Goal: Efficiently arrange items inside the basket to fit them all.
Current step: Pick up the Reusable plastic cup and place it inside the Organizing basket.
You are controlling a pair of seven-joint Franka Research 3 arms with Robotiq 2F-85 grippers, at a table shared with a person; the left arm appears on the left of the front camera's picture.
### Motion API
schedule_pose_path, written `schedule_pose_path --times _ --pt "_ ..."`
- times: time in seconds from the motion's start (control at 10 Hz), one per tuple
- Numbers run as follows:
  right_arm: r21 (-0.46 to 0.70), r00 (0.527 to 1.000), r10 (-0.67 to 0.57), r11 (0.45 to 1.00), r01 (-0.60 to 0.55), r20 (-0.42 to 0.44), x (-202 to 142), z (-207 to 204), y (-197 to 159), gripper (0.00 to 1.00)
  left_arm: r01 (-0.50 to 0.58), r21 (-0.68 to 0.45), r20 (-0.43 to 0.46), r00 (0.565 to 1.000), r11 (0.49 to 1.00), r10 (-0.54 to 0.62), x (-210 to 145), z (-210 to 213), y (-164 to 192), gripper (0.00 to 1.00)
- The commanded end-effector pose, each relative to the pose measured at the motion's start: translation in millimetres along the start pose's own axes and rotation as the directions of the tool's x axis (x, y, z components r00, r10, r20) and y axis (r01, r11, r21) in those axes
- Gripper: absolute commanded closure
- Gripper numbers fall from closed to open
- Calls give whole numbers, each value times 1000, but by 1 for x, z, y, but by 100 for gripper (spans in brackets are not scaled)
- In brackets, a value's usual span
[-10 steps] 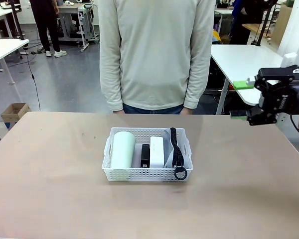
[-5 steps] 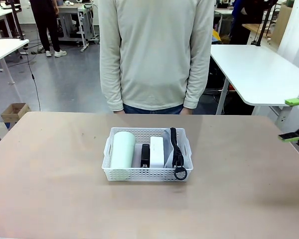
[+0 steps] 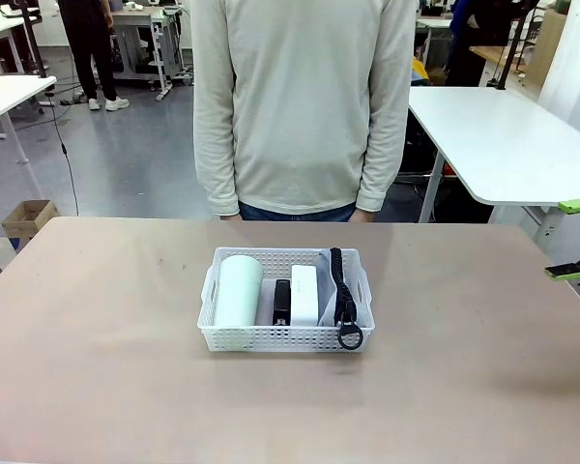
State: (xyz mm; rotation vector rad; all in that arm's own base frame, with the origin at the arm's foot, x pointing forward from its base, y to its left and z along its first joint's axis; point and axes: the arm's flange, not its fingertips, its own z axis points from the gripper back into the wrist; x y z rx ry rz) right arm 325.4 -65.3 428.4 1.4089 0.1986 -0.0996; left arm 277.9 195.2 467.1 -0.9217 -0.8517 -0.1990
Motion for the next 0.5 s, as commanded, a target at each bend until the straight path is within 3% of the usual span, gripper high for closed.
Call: schedule_pose_path --times 0.0,0.4 --pt "9 1000 2 1000 -2 -5 -3 1 5 0 4 -10 12 1000 1000 -4 0 1 -1 0" --pt "9 1000 2 1000 -2 -5 -3 1 5 0 4 -10 12 1000 1000 -4 0 1 -1 0"
